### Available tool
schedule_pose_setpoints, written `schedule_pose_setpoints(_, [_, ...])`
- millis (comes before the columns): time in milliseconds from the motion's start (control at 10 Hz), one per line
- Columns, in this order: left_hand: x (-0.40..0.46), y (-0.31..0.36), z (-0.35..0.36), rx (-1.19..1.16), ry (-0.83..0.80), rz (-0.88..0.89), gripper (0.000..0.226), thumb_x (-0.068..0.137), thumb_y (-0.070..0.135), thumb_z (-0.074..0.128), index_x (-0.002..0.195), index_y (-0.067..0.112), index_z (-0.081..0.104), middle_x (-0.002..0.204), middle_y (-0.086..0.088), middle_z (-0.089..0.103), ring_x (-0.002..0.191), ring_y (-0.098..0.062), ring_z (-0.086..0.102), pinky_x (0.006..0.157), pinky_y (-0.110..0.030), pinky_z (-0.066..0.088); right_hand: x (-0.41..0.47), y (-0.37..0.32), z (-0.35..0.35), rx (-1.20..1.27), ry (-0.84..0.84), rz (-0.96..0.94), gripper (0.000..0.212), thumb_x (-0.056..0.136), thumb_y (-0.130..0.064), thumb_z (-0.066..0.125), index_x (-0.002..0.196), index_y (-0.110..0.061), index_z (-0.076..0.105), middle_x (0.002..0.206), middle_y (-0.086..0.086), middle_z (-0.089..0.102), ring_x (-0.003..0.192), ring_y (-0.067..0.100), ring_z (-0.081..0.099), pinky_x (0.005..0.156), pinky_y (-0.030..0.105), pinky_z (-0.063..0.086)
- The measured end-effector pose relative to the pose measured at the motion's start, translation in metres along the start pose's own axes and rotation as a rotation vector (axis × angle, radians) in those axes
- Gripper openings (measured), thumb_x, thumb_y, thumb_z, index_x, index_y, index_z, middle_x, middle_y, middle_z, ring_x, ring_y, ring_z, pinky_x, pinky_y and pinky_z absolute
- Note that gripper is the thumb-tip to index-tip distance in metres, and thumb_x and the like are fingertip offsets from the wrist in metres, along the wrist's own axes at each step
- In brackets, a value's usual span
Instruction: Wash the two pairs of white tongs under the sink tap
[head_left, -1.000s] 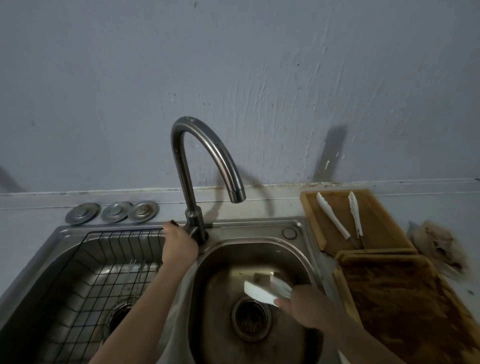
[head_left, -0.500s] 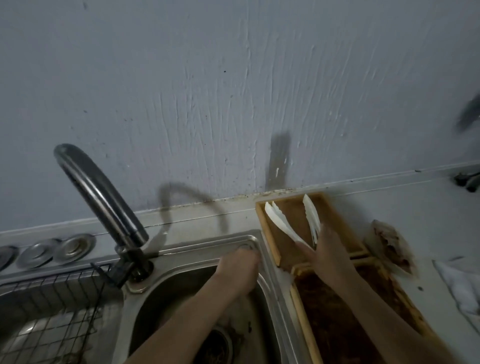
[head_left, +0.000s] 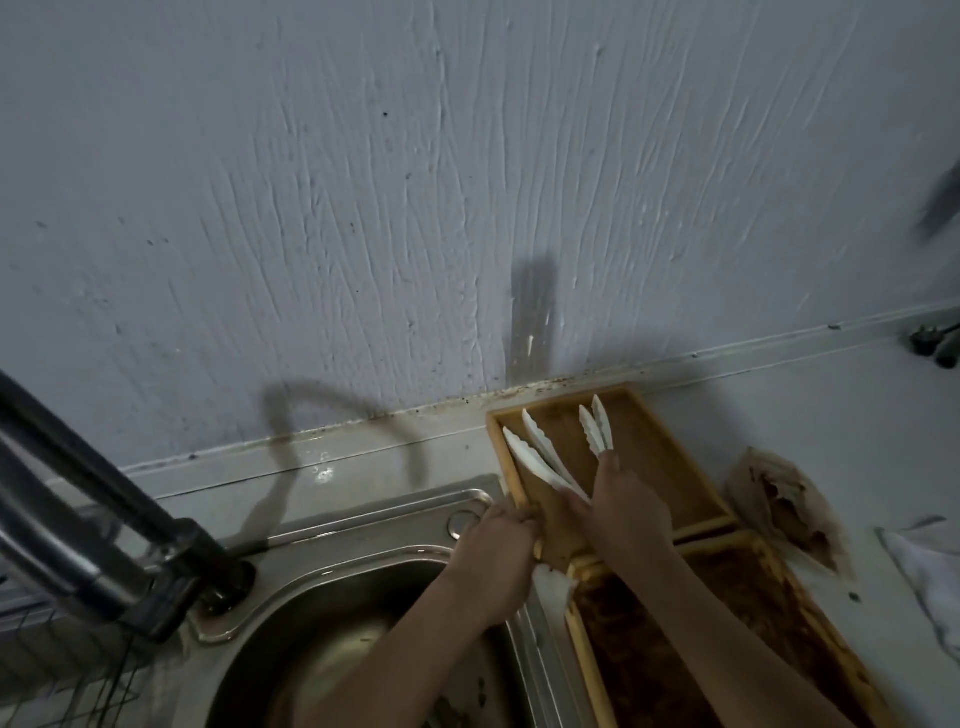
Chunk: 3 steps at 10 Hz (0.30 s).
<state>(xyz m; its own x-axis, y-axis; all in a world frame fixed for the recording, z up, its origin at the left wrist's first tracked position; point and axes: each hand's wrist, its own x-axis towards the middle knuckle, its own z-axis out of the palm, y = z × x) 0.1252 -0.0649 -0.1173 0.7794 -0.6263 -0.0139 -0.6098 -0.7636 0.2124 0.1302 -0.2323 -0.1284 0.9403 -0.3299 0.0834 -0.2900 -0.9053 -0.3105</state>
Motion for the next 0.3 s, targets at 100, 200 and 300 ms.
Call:
schedule_pose_setpoints(100, [-0.001, -0.005, -0.002, -0.039, -0.013, 0.017, 0.050, 0.084, 0.002, 0.050, 0.131, 0.017, 0.052, 0.144, -0.001, 0.048, 0.121, -0.029, 0.049, 0.099, -0.036, 0.039, 0.006, -0.010, 0.000, -0.012, 0.035, 0.013, 0.074, 0.080, -0.062, 0.051, 0.128, -0.009, 0.033, 0.098, 0.008, 0.064, 0.083, 0.021, 0.061, 0.061, 0.032, 0.052])
schedule_pose_setpoints(200, [-0.003, -0.008, -0.004, -0.036, -0.097, 0.014, 0.059, 0.084, -0.001, 0.047, 0.140, 0.018, 0.042, 0.153, -0.002, 0.035, 0.131, -0.031, 0.042, 0.107, -0.043, 0.035, 0.006, -0.018, 0.000, 0.037, -0.023, 0.009, 0.072, 0.084, -0.053, 0.054, 0.133, -0.007, 0.029, 0.118, 0.014, 0.057, 0.106, 0.027, 0.055, 0.079, 0.035, 0.050])
schedule_pose_setpoints(300, [-0.011, -0.006, -0.013, -0.006, -0.191, -0.025, 0.074, 0.088, 0.008, 0.047, 0.151, 0.025, 0.011, 0.147, -0.007, 0.041, 0.134, -0.033, 0.035, 0.109, -0.055, 0.027, -0.001, -0.021, -0.004, -0.038, -0.094, -0.012, 0.069, 0.089, -0.053, 0.045, 0.137, -0.008, 0.026, 0.133, 0.015, 0.046, 0.119, 0.030, 0.046, 0.094, 0.039, 0.044])
